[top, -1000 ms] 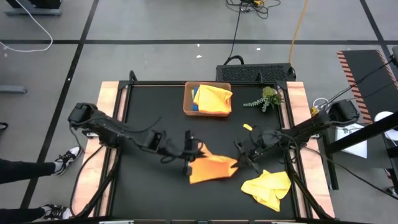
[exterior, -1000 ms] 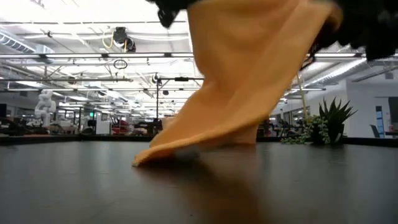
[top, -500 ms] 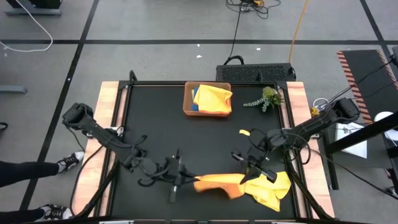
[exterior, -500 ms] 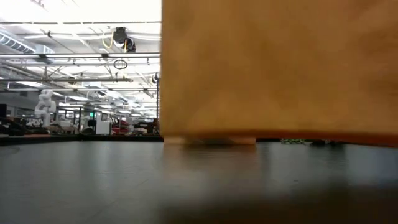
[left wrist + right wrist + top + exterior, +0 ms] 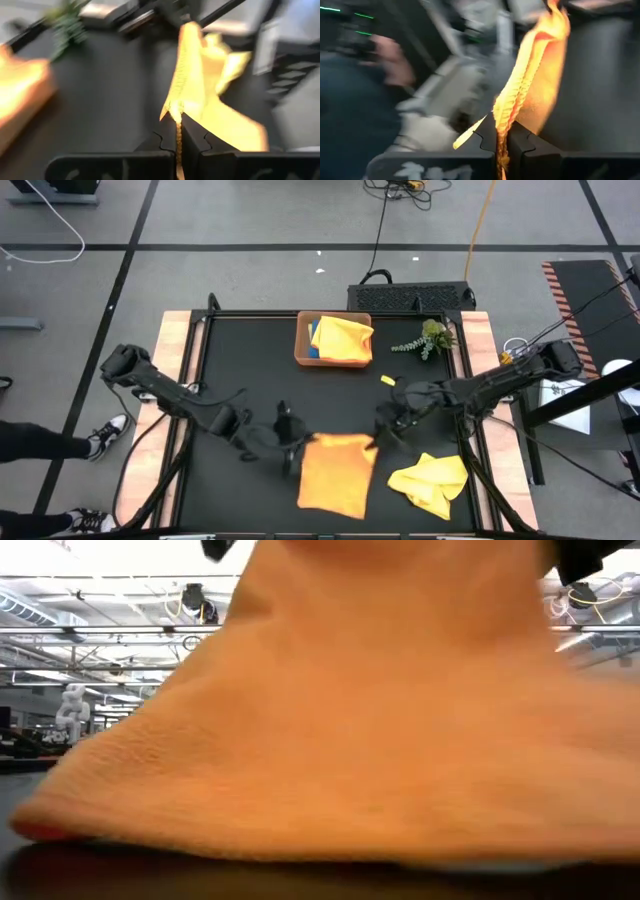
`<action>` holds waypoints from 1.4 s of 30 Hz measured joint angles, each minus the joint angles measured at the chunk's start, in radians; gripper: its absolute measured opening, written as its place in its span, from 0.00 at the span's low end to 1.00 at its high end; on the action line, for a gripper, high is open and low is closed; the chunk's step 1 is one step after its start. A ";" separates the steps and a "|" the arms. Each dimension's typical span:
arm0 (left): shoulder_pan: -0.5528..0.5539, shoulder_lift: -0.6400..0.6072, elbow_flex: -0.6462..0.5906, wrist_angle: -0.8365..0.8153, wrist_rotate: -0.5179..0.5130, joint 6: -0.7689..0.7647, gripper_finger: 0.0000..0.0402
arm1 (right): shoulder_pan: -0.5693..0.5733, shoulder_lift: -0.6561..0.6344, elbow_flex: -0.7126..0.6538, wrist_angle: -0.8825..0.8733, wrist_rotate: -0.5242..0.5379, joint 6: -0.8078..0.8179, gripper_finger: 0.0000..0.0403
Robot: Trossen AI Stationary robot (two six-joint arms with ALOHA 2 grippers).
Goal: Fold microfiber towels
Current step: Fold the orange microfiber towel
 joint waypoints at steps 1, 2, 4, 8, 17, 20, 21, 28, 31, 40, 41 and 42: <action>0.018 0.000 0.000 -0.049 -0.019 -0.014 0.01 | -0.013 0.000 0.000 -0.044 0.033 -0.012 0.00; 0.037 0.000 0.000 -0.098 -0.036 -0.028 0.01 | -0.025 0.000 0.000 -0.084 0.077 -0.024 0.00; 0.077 0.000 -0.007 -0.170 -0.062 -0.045 0.02 | -0.050 0.000 0.000 -0.159 0.170 -0.046 0.00; 0.171 0.000 -0.064 -0.178 -0.060 -0.025 0.02 | -0.098 0.000 0.000 -0.245 0.311 -0.098 0.00; 0.341 0.000 -0.244 0.071 0.089 0.148 0.02 | -0.203 0.012 -0.070 -0.186 0.334 -0.134 0.00; 0.376 0.001 -0.280 0.138 0.131 0.198 0.01 | -0.225 0.030 -0.099 -0.147 0.333 -0.130 0.00; 0.387 0.001 -0.288 0.147 0.137 0.208 0.02 | -0.230 0.038 -0.106 -0.131 0.333 -0.129 0.00; 0.408 0.001 -0.329 0.178 0.169 0.236 0.01 | -0.219 0.079 -0.140 -0.022 0.313 -0.120 0.00; 0.378 0.001 -0.334 0.181 0.190 0.252 0.01 | -0.182 0.108 -0.140 0.013 0.282 -0.119 0.00; 0.239 0.002 -0.335 0.177 0.168 0.307 0.01 | -0.067 0.238 -0.141 0.143 0.275 -0.070 0.00; 0.226 0.002 -0.335 0.174 0.161 0.306 0.01 | -0.056 0.252 -0.141 0.165 0.275 -0.067 0.00; 0.212 0.002 -0.335 0.175 0.158 0.304 0.01 | -0.045 0.264 -0.141 0.181 0.275 -0.062 0.00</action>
